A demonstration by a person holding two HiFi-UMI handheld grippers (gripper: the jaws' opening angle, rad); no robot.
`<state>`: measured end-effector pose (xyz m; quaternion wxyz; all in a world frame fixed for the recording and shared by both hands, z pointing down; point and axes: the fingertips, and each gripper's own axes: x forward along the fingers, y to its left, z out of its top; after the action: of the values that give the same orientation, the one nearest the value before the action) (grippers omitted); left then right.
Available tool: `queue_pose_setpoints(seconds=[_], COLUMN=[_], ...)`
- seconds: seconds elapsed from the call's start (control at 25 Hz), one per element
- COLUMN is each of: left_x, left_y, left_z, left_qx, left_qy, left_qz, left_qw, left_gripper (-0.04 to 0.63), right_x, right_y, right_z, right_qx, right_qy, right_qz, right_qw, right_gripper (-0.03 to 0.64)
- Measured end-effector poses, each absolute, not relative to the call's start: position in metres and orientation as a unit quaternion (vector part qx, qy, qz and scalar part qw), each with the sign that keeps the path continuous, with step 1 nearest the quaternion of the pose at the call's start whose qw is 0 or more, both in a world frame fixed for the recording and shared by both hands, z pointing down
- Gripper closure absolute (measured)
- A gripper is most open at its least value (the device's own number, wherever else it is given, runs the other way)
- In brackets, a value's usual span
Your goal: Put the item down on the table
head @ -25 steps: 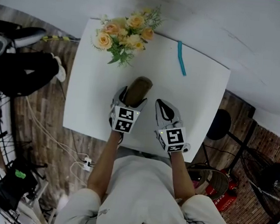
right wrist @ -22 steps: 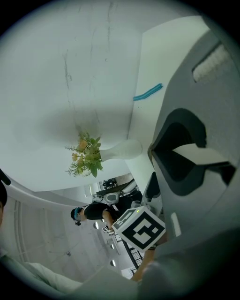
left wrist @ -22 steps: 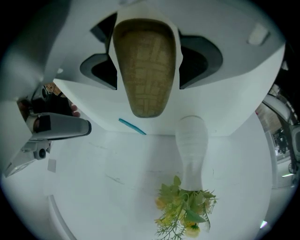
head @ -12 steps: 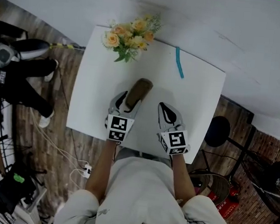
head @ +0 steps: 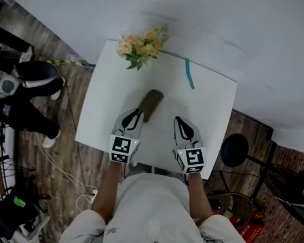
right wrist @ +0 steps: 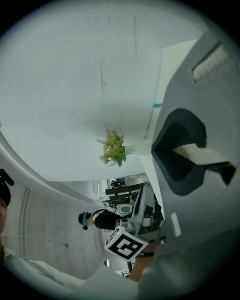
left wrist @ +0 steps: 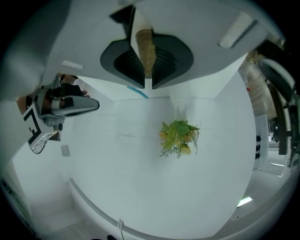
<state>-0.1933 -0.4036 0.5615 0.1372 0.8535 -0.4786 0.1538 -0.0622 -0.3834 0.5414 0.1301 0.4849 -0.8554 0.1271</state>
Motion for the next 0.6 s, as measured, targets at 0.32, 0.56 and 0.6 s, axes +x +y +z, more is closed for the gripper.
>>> queue_pose_setpoints(seconds=[0.32,0.56,0.6], left_x=[-0.202,-0.203,-0.203], left_y=[-0.372,-0.363,-0.362], left_z=[0.550,0.541,0.539], left_qx=[0.854,0.862,0.863], left_qy=[-0.481,-0.471,-0.470], left_qz=[0.144,0.132,0.130], left_qw=[0.138,0.131,0.129], left_gripper=[0.584,0.584,0.584], right_x=[-0.064,-0.069,-0.070], right_y=[-0.355,-0.343,-0.341], right_z=[0.533,0.527,0.526], right_qx=[0.487,0.496,0.497], right_qy=[-0.856,-0.851,-0.851], right_qz=[0.120,0.115,0.113], right_qw=[0.126,0.127,0.126], right_gripper=[0.614,0.614,0.614])
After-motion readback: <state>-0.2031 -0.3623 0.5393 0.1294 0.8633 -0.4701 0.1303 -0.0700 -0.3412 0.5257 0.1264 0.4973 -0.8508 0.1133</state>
